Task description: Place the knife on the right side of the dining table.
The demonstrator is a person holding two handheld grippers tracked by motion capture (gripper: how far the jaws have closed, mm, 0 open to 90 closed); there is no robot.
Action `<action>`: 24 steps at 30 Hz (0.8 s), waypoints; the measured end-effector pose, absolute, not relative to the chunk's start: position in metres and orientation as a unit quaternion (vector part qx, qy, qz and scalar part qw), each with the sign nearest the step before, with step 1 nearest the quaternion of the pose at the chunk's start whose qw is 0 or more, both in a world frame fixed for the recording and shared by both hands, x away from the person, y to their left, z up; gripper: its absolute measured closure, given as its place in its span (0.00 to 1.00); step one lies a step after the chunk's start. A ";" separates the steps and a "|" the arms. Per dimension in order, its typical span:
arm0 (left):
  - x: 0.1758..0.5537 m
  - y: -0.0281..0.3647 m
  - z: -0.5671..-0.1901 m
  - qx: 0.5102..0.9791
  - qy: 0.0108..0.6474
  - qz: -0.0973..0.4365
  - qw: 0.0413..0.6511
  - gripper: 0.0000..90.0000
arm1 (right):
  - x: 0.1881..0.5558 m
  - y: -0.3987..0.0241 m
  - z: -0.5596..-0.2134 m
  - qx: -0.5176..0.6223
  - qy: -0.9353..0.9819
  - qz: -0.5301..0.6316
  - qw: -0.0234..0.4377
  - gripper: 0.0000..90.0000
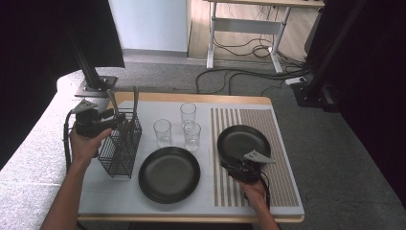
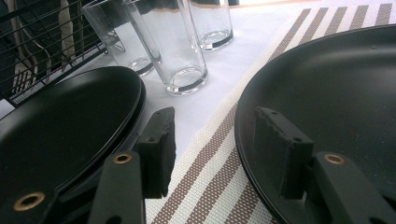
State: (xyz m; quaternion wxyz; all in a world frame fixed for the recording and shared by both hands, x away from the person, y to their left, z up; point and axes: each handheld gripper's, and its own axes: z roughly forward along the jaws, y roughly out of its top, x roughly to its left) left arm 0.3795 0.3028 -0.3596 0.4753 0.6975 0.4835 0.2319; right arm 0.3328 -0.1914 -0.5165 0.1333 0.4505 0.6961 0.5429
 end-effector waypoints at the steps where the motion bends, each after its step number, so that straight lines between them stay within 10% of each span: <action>1: 0.381 0.302 -0.359 0.699 0.483 0.231 0.475 0.48 | 0.333 -0.191 -0.517 0.451 0.696 0.543 0.134 0.54; 24: 0.403 0.289 -0.360 0.707 0.488 0.224 0.461 0.48 | 0.333 -0.194 -0.516 0.453 0.693 0.545 0.135 0.54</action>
